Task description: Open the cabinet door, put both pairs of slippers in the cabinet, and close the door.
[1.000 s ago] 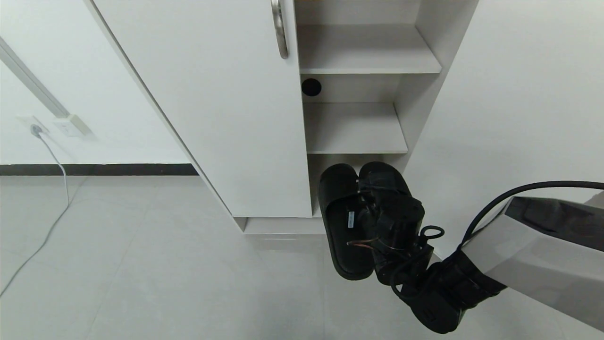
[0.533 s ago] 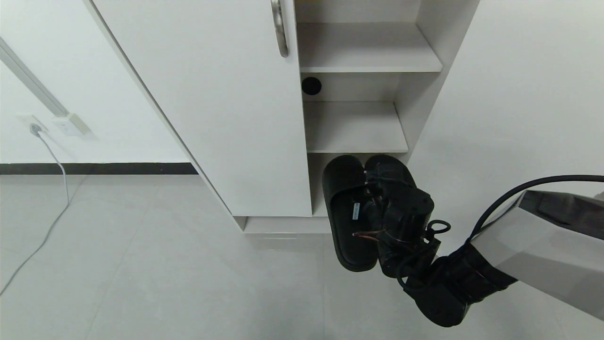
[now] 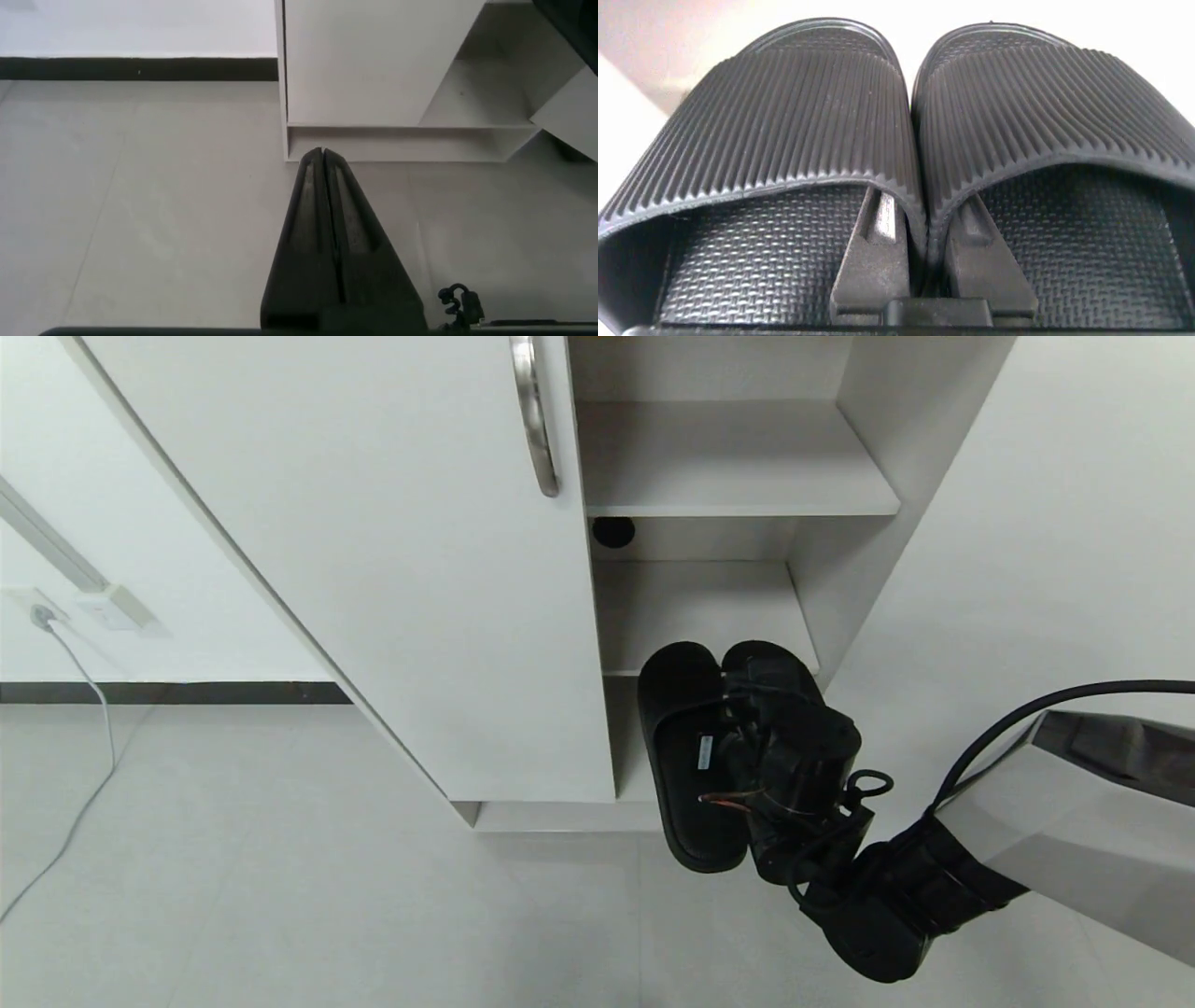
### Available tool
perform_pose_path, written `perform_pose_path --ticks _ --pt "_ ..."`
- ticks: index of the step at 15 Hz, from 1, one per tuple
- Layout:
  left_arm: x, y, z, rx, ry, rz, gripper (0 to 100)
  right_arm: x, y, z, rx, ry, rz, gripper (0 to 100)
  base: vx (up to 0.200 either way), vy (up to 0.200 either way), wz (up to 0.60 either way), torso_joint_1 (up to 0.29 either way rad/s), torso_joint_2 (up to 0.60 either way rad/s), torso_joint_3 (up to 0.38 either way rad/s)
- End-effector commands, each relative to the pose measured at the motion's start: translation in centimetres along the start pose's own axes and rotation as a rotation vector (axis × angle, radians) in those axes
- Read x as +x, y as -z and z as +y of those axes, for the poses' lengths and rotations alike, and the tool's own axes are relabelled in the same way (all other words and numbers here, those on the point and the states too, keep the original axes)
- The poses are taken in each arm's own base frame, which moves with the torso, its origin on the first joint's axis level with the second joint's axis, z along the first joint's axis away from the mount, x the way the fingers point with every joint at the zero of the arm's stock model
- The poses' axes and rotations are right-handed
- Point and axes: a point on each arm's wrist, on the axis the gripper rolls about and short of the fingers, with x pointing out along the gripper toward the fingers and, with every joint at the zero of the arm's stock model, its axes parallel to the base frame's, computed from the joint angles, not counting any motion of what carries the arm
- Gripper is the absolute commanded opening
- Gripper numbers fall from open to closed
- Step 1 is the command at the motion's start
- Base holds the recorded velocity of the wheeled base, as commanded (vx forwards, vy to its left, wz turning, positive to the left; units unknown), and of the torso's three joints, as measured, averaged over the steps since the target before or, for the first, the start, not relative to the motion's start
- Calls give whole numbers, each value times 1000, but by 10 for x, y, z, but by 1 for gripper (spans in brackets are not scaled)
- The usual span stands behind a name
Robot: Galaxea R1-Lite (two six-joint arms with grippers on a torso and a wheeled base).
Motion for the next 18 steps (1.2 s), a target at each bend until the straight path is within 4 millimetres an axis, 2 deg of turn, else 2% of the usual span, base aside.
perform_pose_path --ticks 1,5,9,13,16,18 --pt "0 0 0 0 -1 2 0 0 1 0 0 -1 -1 0 200 0 0 12 12 2" --pt "0 0 0 0 -3 2 0 0 2 1 1 -1 1 0 200 0 0 5 5 1" --pt "0 0 0 0 -3 2 0 4 14 4 -10 -3 16 0 0 0 0 0 0 0" --pt "0 0 0 0 -3 2 0 23 22 12 -9 12 14 0 0 0 0 0 0 0" --pt "0 0 0 -2 -3 2 0 49 17 10 1 52 0 0 0 0 0 0 0 0" --pt "0 0 0 -2 -3 2 0 58 13 8 -7 66 9 0 0 0 0 0 0 0"
